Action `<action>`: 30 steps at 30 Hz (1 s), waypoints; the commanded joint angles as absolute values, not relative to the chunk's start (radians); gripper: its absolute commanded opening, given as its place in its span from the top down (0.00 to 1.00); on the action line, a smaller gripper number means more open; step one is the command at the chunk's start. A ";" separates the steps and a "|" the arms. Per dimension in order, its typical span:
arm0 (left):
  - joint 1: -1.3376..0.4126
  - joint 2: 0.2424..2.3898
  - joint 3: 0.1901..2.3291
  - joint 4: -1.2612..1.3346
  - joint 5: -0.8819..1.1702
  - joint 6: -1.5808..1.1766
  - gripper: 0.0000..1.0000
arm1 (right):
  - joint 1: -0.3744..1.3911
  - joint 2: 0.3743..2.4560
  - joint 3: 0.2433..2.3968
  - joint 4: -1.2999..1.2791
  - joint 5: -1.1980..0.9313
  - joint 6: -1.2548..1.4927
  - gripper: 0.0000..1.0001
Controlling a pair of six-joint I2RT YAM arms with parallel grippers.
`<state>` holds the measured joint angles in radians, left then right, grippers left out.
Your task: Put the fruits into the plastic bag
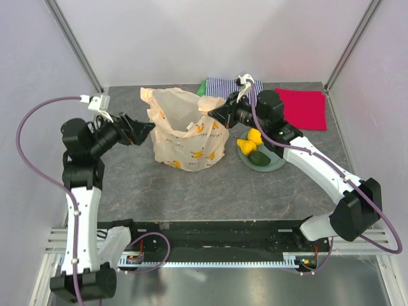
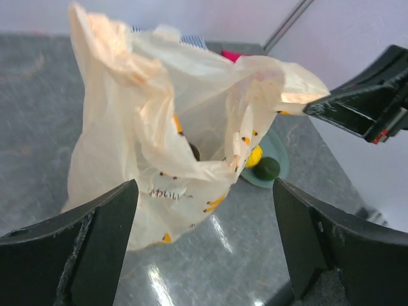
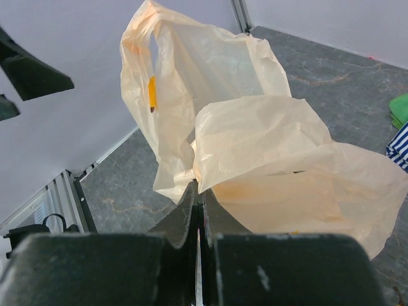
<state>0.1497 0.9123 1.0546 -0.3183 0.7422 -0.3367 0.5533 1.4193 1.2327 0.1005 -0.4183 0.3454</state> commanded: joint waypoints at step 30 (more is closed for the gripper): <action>-0.098 1.137 1.180 -0.305 0.302 -0.135 0.98 | 0.546 1.145 1.246 -0.168 -0.207 0.172 0.17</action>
